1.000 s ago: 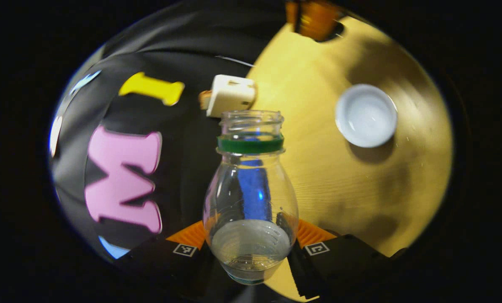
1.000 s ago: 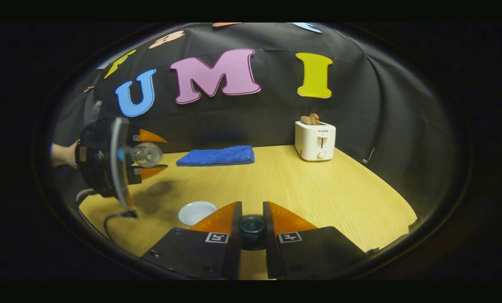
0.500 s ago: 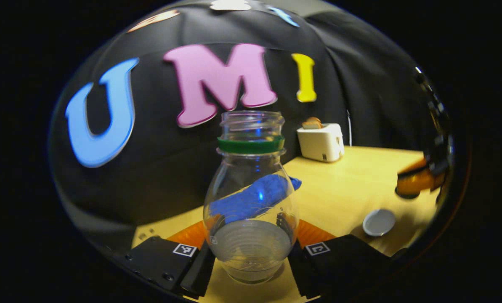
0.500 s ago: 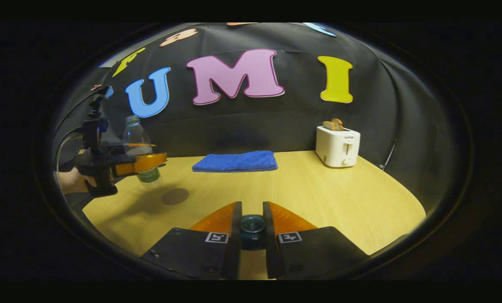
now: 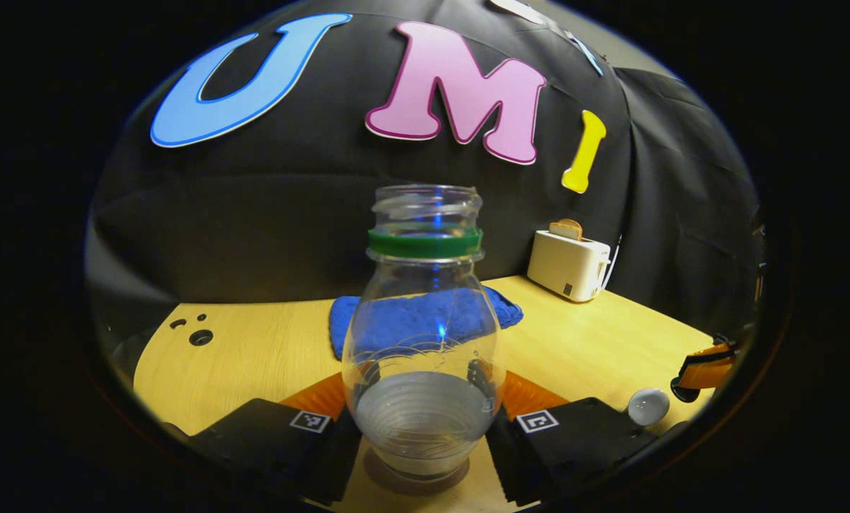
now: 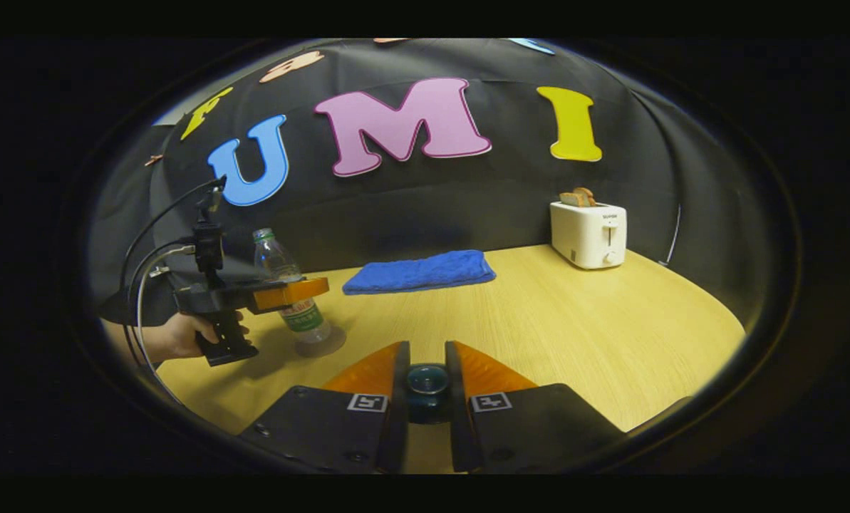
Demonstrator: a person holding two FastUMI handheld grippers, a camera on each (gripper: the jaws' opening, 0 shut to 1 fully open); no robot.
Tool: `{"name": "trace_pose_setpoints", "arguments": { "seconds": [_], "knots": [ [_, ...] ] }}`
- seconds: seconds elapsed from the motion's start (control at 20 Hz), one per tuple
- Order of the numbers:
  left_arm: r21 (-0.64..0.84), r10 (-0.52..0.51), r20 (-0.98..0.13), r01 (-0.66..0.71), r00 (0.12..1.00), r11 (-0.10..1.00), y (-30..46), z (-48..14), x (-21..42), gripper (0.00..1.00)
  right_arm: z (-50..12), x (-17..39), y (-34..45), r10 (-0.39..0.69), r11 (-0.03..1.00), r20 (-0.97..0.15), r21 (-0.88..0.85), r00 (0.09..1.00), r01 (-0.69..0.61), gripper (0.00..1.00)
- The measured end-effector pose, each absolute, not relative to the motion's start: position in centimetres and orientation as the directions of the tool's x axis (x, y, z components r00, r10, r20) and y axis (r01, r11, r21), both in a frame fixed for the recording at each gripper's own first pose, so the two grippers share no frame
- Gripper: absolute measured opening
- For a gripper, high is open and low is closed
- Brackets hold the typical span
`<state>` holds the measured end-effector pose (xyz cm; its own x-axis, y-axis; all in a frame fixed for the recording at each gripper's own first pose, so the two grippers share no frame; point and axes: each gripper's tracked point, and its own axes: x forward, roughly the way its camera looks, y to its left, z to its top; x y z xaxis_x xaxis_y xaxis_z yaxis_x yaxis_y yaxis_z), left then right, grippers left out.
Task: Open the teacup lid with one hand, grasp the water bottle and pour water into the teacup with the other hand; after pouring, place the water bottle on the coaster and then close the teacup lid.
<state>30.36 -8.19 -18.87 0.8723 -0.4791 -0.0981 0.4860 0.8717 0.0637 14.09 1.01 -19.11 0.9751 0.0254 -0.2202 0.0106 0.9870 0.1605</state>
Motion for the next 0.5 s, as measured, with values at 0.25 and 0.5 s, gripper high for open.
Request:
{"name": "trace_pose_setpoints", "arguments": {
  "seconds": [0.25, 0.5],
  "knots": [
    [0.041, -0.449, -0.086, 0.453, 0.89, 0.891, -7.7, -19.2, 30.7, 0.81, -18.9, 14.1, 1.0, 0.018, 0.984, -0.215, 0.176, 0.976, 0.021, 0.28],
    [0.028, -0.429, -0.091, 0.433, 0.899, 0.901, -7.2, -20.5, 30.4, 0.83, -19.5, 13.7, 1.2, 0.033, 0.987, -0.236, 0.163, 0.971, 0.006, 0.28]
  ]
}}
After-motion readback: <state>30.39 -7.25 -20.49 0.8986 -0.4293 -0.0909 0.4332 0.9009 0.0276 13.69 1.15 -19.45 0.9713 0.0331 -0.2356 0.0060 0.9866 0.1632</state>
